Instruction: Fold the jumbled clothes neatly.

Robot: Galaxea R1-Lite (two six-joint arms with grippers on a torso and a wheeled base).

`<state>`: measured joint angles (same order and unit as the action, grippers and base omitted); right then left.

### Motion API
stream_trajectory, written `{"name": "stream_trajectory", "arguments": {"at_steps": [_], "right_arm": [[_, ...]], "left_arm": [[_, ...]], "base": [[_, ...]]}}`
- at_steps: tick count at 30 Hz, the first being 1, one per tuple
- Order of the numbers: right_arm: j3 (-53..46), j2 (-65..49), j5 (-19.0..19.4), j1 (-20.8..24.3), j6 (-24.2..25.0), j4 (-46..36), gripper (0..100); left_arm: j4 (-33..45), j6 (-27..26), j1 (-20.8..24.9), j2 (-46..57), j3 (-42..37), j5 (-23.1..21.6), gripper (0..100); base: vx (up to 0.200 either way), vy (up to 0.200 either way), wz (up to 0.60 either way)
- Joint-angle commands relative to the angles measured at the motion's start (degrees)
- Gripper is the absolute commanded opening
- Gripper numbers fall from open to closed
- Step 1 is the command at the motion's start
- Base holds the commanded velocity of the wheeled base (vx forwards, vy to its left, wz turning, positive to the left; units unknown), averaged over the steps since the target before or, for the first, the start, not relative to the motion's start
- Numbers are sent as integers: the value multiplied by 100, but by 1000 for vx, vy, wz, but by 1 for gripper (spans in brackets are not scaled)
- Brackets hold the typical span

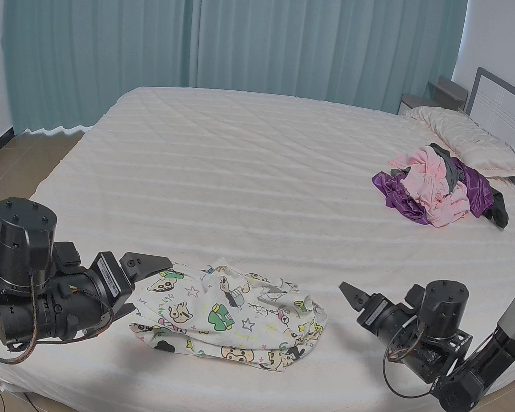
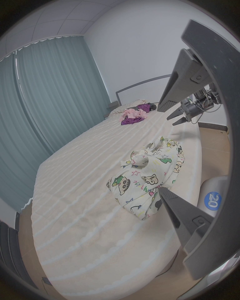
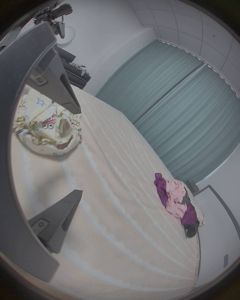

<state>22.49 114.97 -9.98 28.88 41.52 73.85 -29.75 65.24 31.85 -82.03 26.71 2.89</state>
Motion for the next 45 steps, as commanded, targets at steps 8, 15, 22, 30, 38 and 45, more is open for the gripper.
{"name": "stream_trajectory", "arguments": {"at_steps": [8,15,22,30,38,45], "right_arm": [[1759,34,911,566,-206,-1312,100],[2717,474,1420,689,-812,-2138,100],[3306,975,1385,1041,-1217,-2727,100],[3622,1484,1069,1120,-1691,-2964,100],[3543,1441,831,1146,-1920,-2938,0],[3218,817,717,1137,-1920,-2938,0]], "left_arm": [[-181,15,-373,-305,-96,-148,100],[-216,15,-355,-375,-140,-148,100],[-225,23,-329,-384,-175,-157,100],[-225,23,-311,-428,-184,-183,100],[-216,23,-311,-428,-184,-183,100],[-216,23,-311,-428,-192,-183,100]], "base": [[0,125,0],[0,0,0],[0,0,0],[0,0,0],[0,0,0],[0,0,0]]}}
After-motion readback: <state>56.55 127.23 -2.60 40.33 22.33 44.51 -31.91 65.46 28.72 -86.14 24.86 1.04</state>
